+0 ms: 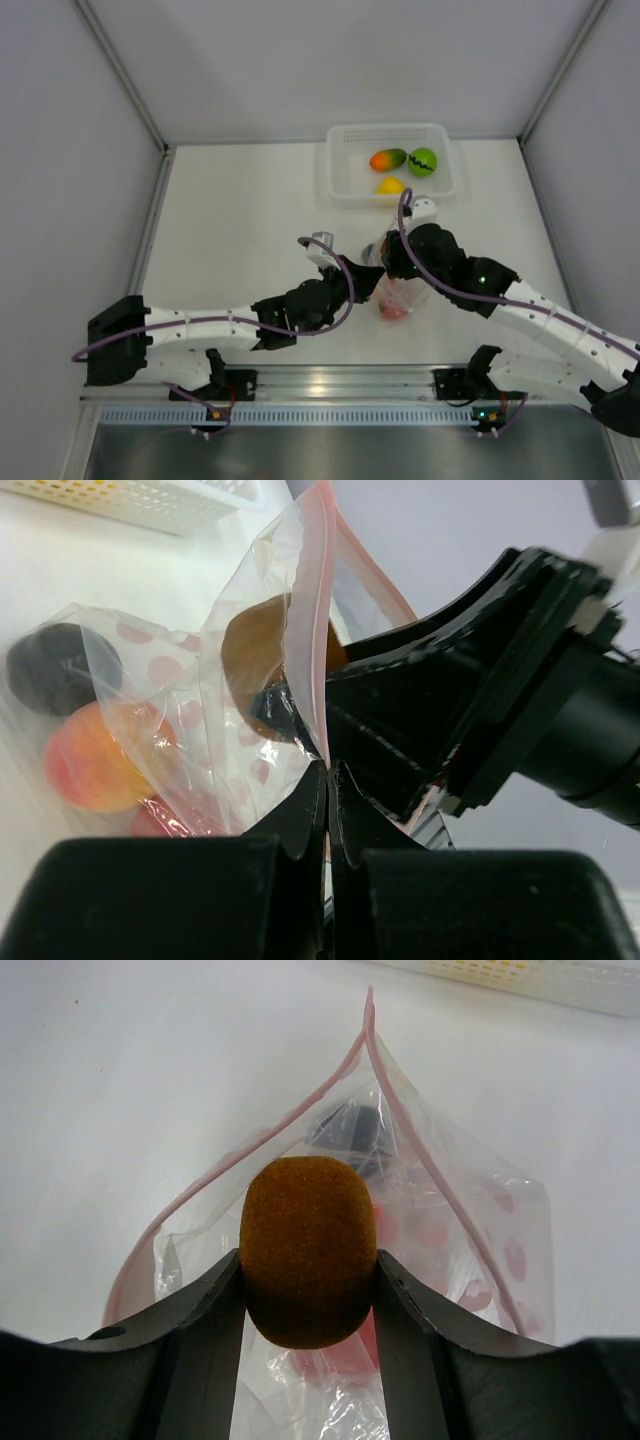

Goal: Open the zip-top bag and remove the fake food
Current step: Pick up the fake fruit from the zipper food storage bag.

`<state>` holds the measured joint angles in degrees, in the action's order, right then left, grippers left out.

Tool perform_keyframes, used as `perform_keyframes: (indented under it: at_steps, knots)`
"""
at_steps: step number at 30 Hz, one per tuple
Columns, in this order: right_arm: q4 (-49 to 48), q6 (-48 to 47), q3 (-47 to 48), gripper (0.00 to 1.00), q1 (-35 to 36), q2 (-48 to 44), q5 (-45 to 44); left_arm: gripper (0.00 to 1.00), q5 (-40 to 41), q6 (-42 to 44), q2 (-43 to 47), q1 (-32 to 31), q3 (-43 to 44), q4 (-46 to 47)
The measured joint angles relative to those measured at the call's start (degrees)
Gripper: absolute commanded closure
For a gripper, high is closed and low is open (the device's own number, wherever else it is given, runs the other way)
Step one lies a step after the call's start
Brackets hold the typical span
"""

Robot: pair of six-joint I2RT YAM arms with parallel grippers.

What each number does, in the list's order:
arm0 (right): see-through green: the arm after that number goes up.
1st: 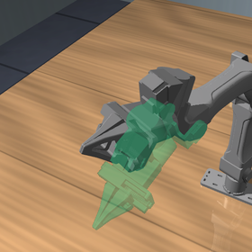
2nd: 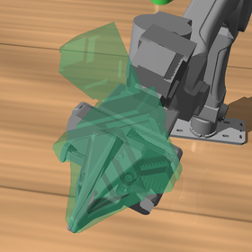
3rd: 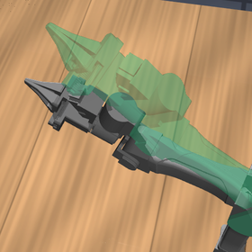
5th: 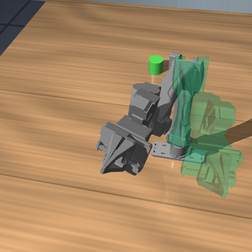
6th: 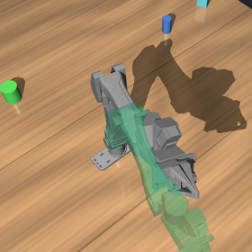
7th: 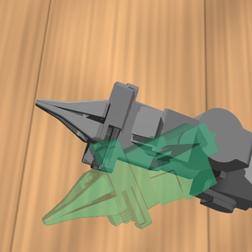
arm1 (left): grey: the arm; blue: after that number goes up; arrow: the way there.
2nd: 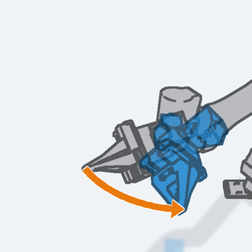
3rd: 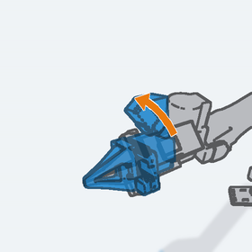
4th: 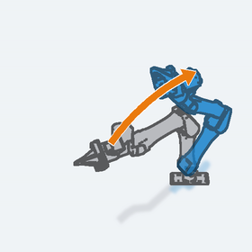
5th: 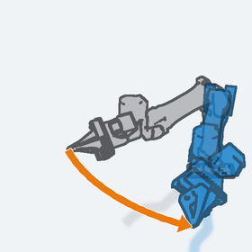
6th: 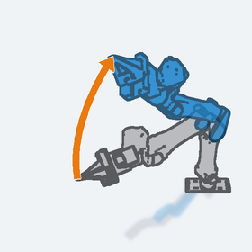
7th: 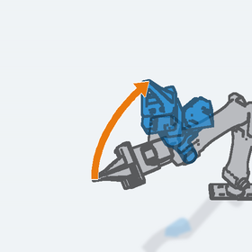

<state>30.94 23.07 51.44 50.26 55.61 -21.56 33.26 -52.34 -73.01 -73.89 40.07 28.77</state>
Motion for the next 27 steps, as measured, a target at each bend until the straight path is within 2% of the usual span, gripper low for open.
perform_keyframes:
  at_steps: [12, 18, 22, 27]
  knots:
    - [6.71, 0.15, 5.7, 0.72, 0.66, -4.59, 2.82, 1.0, 2.4, -0.46, -0.55, 0.0, 0.0, 0.11]
    - [10.29, -0.09, 7.17, 0.71, 0.66, -8.37, 9.25, 1.0, 3.72, -1.6, -0.66, 0.31, 0.0, 0.2]
    - [12.13, -0.55, 10.32, 0.71, 0.7, -9.16, 12.94, 1.0, 3.74, -2.47, -0.66, 1.18, 0.0, 0.22]
    - [15.89, -1.62, 17.81, 0.7, 0.7, -8.04, 11.98, 1.0, 3.8, -3.54, -0.66, 1.57, -0.35, 0.42]
